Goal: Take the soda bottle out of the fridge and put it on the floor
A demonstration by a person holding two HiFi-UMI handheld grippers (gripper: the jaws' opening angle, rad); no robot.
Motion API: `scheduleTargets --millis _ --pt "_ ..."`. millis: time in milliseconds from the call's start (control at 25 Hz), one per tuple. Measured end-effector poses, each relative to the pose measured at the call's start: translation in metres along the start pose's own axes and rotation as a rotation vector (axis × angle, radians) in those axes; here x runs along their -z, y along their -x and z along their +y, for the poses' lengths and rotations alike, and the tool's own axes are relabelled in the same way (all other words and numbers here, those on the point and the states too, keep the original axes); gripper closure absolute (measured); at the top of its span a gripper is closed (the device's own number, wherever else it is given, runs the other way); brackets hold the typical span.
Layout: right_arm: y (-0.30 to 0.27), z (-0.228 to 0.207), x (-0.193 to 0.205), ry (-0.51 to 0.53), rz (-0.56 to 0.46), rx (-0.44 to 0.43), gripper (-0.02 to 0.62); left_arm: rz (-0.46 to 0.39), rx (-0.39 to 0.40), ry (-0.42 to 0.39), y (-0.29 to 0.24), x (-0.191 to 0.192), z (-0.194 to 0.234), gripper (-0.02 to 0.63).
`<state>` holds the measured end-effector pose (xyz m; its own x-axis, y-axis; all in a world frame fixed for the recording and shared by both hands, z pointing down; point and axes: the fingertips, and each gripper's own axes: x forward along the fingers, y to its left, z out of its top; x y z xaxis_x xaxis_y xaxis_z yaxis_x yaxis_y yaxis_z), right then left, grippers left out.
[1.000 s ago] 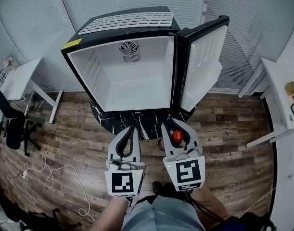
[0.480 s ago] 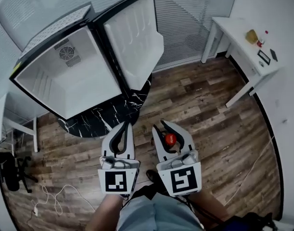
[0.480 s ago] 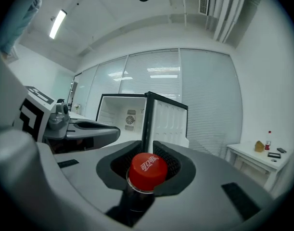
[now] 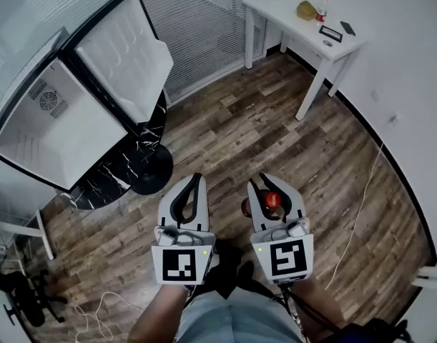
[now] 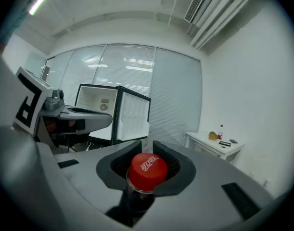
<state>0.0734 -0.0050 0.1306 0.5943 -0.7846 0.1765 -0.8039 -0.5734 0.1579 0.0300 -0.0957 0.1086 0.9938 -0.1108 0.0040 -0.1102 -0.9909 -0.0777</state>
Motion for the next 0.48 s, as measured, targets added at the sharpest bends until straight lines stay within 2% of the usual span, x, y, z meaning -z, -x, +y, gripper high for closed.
scheduleTargets --millis 160,480 --pt "0.048 -0.03 0.013 -0.005 0.012 0.067 0.509 -0.003 0.059 0.011 0.001 -0.005 -0.052 0.589" --pt "0.117 -0.071 0.05 -0.045 0.056 0.184 0.509 0.05 0.203 0.015 0.002 0.014 -0.141 0.591"
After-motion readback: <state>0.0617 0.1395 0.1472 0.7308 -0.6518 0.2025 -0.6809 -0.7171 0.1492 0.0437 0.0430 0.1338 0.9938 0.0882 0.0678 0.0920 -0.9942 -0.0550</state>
